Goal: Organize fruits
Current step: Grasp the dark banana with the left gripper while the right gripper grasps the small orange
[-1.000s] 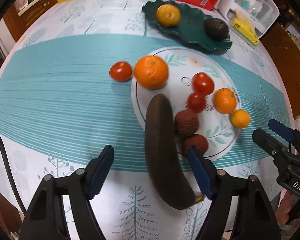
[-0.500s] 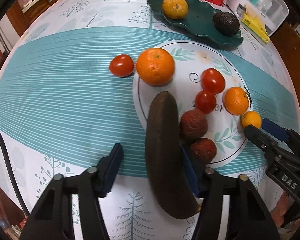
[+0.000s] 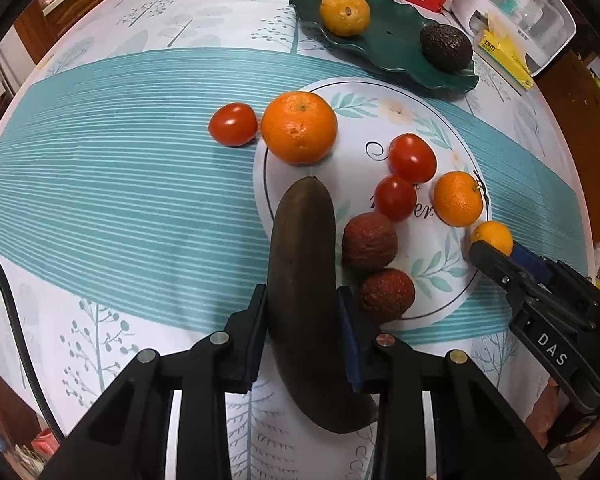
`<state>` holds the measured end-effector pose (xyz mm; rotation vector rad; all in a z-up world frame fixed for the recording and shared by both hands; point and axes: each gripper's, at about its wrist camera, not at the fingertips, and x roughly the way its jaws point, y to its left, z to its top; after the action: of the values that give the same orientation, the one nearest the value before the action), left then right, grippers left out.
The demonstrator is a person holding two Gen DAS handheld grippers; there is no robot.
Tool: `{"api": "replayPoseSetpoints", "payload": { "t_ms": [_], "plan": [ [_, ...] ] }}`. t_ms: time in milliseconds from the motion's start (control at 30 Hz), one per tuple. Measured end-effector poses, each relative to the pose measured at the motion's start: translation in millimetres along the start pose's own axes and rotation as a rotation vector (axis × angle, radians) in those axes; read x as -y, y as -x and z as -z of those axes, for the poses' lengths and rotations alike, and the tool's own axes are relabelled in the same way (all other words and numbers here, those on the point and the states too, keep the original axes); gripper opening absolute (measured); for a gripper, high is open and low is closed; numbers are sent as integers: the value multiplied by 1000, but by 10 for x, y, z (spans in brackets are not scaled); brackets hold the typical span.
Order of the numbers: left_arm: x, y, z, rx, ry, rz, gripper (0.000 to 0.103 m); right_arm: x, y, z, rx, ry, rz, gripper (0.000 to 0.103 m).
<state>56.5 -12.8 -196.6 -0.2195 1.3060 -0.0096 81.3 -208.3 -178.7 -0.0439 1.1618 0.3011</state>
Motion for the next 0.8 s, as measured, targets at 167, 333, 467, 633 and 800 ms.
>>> {"api": "replayPoseSetpoints", "payload": {
  "t_ms": [167,333,467,633,800],
  "plan": [
    [-31,166,0,16,-5,21,31,-35,160,-6,22,-1,-21,35],
    [13,414,-110,36,-21,55,31,-105,367,-78,54,9,-40,35],
    [111,640,-308,45,-54,96,31,-169,544,-189,90,23,-46,35],
    [246,1053,-701,114,-133,100,31,-233,791,-467,146,38,-53,35],
    [361,1463,-1305,210,-194,82,31,-235,1021,-851,224,58,-37,35]
  ]
}}
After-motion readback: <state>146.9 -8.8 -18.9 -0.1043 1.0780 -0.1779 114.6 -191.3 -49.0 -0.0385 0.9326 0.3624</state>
